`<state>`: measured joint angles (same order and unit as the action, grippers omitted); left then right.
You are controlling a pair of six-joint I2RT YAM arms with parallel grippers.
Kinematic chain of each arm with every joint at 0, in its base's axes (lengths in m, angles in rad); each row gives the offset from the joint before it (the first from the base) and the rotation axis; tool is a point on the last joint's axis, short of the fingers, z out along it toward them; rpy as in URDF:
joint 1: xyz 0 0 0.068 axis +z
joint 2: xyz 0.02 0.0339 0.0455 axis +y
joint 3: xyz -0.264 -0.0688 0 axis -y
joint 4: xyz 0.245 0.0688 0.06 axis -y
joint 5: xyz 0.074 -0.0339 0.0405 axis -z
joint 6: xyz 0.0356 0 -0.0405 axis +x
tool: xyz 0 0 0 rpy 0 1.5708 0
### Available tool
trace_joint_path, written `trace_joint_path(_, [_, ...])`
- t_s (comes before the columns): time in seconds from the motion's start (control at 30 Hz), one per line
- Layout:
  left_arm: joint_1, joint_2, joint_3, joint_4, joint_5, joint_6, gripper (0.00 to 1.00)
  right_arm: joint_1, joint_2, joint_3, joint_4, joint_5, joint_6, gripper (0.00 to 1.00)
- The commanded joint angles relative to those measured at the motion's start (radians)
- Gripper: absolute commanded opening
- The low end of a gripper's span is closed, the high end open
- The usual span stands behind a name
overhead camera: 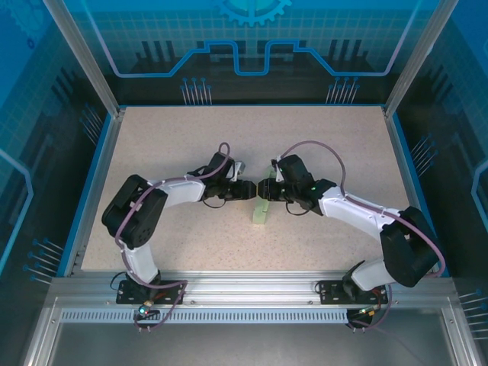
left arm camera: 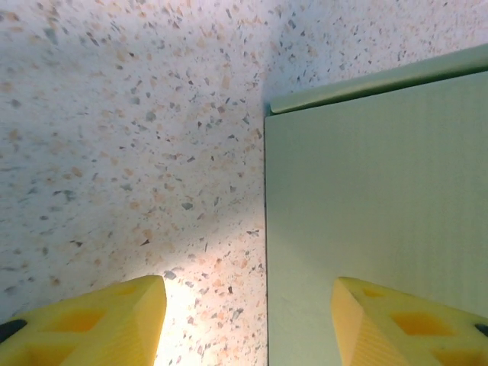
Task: Fold the paper box
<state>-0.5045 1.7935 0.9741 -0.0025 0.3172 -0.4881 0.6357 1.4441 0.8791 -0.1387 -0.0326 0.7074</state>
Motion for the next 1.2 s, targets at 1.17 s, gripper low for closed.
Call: trace_joint_path(1.17, [-0.488, -0.387, -0.414, 0.506, -0.698, 0.395, 0.8, -0.002, 0.032, -0.017, 0.026, -0.028, 0.113, 0.29])
